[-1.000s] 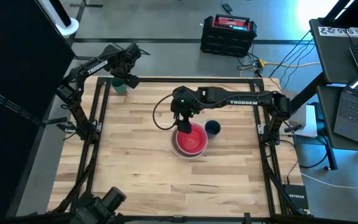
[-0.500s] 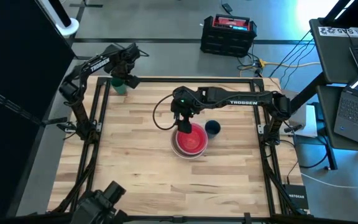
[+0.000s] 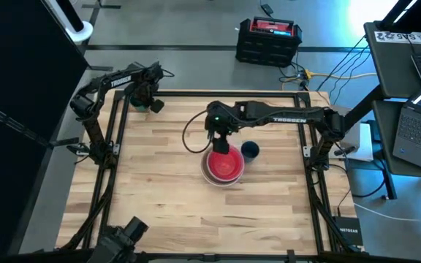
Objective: Nest bowls inside each other
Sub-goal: Stack the green cup on top of the blue cup
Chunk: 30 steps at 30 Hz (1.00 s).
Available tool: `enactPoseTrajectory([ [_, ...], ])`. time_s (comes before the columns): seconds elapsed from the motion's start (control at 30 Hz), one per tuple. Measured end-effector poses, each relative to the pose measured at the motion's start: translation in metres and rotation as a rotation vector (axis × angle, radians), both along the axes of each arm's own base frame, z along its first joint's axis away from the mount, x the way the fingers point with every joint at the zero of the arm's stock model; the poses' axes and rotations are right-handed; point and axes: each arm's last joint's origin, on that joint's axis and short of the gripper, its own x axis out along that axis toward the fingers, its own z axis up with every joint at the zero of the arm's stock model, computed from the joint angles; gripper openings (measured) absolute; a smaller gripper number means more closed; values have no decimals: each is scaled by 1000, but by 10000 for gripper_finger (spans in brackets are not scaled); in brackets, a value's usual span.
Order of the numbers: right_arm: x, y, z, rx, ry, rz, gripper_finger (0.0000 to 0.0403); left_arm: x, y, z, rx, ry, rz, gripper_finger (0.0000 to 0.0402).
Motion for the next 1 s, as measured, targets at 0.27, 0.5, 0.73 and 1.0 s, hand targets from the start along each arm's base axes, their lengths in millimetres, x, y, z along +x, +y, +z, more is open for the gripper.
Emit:
enactPoseTrajectory([
  [0.27, -62, -2, 58, -42, -18, -115, 240, 85, -39, 86, 125, -285, -390, 1],
  [0.5, -116, 20, 62, 47, 10, -200, 237, 165, -144, 161, 254, -527, -785, 0],
  [0.73, -158, 48, 33, 133, -8, -305, 237, 203, -193, 181, 337, -796, -846, 0],
  [1.0, -195, 70, 3, 238, -67, -404, 237, 232, -216, 181, 309, -1009, -816, 0],
])
